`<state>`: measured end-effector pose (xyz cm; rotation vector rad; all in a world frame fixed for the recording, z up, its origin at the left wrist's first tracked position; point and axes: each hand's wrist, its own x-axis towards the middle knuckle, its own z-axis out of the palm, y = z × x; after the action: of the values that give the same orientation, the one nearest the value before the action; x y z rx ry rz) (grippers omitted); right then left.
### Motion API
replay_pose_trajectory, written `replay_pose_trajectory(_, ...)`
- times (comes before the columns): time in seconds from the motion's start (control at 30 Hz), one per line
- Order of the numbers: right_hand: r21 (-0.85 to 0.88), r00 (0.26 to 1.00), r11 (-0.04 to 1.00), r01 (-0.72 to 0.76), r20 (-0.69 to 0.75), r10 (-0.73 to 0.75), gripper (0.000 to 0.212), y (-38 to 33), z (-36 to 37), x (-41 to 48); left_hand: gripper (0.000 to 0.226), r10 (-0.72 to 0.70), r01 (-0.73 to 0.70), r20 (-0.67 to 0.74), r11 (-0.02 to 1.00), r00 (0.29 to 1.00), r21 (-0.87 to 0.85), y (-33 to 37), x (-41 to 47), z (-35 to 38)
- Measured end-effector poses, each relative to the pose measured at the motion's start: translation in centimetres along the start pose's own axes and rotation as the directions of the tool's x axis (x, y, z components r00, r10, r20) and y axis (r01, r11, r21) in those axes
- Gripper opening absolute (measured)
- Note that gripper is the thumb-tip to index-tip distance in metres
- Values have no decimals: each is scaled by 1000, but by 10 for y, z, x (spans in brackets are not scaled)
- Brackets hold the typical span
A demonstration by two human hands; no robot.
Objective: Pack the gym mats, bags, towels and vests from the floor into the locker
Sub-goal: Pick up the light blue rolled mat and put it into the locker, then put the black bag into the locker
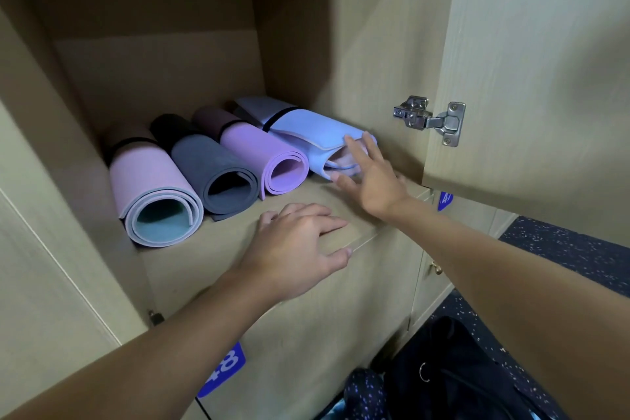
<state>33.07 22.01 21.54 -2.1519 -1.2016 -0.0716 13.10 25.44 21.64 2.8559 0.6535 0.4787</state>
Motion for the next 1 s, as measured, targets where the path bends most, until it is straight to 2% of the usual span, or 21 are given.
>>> replay_pose_trajectory(0.17, -77, 995, 997, -6, 95, 14, 77, 0, 1, 12, 50, 5, -5, 0, 1000, 1000, 3, -1, 2, 1)
replay_pose_trajectory(0.47, -123, 995, 991, -57, 76, 67, 86, -3, 9, 26, 49, 17, -16, -5, 1000, 1000, 12, -2, 2, 3)
replay_pose_trajectory(0.6, -104, 988, 994, -28, 148, 43, 94, -5, 7, 13, 49, 11, -11, 3, 1000, 1000, -2, -1, 2, 2)
replay_pose_trajectory(0.67, -147, 981, 989, -28, 187, 55, 83, -6, 0, -3, 49, 14, -14, 5, 1000, 1000, 0, 1, 1, 1)
replay_pose_trajectory(0.73, -235, 980, 972, -8, 192, 55, 56, -7, -9, -29, 49, 17, -17, 2, 1000, 1000, 6, 6, 0, -1)
replay_pose_trajectory(0.8, -240, 986, 971, 14, 167, 27, 44, -5, -18, -60, 50, 20, -20, 9, 1000, 1000, 8, 10, -1, -2)
replay_pose_trajectory(0.9, -146, 988, 989, 6, 153, 17, 46, 7, -30, -115, 61, 87, -88, 22, 994, 996, 68, 18, -6, -4)
replay_pose_trajectory(1.0, -119, 976, 991, -67, 198, 89, 54, 24, -42, -171, 55, 119, -121, 26, 990, 993, 75, 36, -14, 4)
